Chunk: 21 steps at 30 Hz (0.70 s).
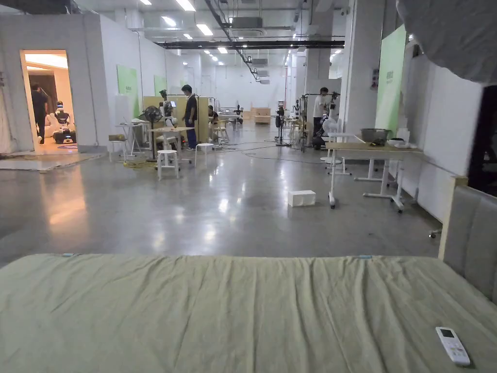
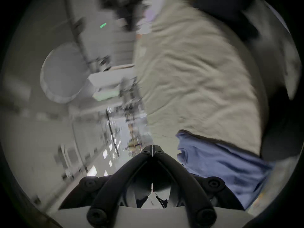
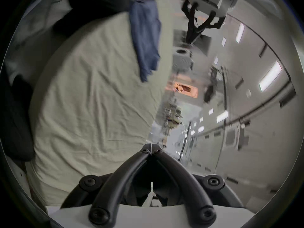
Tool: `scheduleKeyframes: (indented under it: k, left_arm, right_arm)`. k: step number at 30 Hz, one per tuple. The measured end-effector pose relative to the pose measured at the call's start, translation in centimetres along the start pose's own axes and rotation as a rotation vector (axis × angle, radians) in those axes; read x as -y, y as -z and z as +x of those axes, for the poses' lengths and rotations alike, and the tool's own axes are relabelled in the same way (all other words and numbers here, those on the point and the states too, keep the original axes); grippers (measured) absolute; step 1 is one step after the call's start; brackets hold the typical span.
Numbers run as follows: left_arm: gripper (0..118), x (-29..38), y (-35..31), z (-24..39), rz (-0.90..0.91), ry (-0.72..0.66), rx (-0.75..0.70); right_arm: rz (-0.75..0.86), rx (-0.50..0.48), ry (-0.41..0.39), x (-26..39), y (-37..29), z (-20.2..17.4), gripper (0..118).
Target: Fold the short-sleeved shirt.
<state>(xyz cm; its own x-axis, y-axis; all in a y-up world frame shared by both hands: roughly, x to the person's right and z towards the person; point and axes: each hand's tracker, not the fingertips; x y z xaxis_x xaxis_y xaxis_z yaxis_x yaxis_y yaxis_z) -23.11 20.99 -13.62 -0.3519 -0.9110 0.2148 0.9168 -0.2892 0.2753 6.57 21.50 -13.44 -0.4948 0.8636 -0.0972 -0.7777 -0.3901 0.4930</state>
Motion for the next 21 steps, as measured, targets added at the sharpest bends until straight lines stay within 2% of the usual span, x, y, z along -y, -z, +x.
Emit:
scheduleKeyframes:
  k: [2,3,4,6,7,8,9,10,11,13,15,16,17,18,21]
  left_arm:
    - [0,1.0,-0.7,0.7,-0.019,0.07,0.024]
    - [0,1.4,-0.9,-0.2,-0.041,0.013,0.016]
    - [0,1.9,-1.2,-2.1,-0.054,-0.131,-0.045]
    - [0,3.2,-1.6,-6.0,-0.1,-0.454,-0.147]
    - [0,4.3,-2.4,-8.5,-0.068,-0.761,-0.308]
    - [0,5.4,-3.0,-10.4,-0.064,-0.977,-0.367]
    - [0,6.8,-3.9,-11.8,-0.041,-1.189,-0.401]
    - [0,7.9,-4.6,-12.7,-0.026,-1.399,-0.386]
    - [0,9.5,-5.4,-12.9,0.027,-1.601,-0.392]
    - [0,11.1,-6.3,-12.5,0.111,-1.829,-0.406]
    - [0,11.1,-7.0,-12.1,0.163,-1.966,-0.409]
    - [0,11.3,-7.4,-12.0,0.215,-2.012,-0.382]
    - [0,11.2,-7.6,-12.2,0.225,-1.987,-0.371]
    - [0,10.4,-7.4,-12.3,0.203,-1.964,-0.381]
    - [0,10.1,-7.1,-12.6,0.165,-1.915,-0.381]
  right_arm:
    - [0.04,0.013,0.026,0.1,-0.5,0.3,0]
    - [-0.011,0.023,0.085,0.2,-0.6,0.7,0]
    - [-0.024,0.056,0.142,0.9,-0.5,2.2,0]
    - [-0.122,0.196,0.396,2.4,-0.8,4.8,0]
    - [-0.15,0.3,0.585,4.1,-1.3,6.0,0]
    - [-0.186,0.386,0.768,5.2,-1.9,7.1,0]
    - [-0.219,0.473,0.954,5.4,-2.4,8.7,0]
    - [-0.229,0.559,1.181,6.3,-3.3,9.2,0]
    - [-0.212,0.601,1.4,7.3,-4.1,9.2,0]
    - [-0.19,0.598,1.721,9.0,-4.4,8.2,0]
    - [-0.182,0.544,1.943,10.1,-4.5,6.9,0]
    - [-0.214,0.47,2.065,10.2,-4.3,6.2,0]
    - [-0.264,0.564,2.027,10.4,-4.8,6.3,0]
    - [-0.227,0.544,1.981,10.4,-4.7,6.6,0]
    - [-0.219,0.556,1.948,10.3,-4.8,7.2,0]
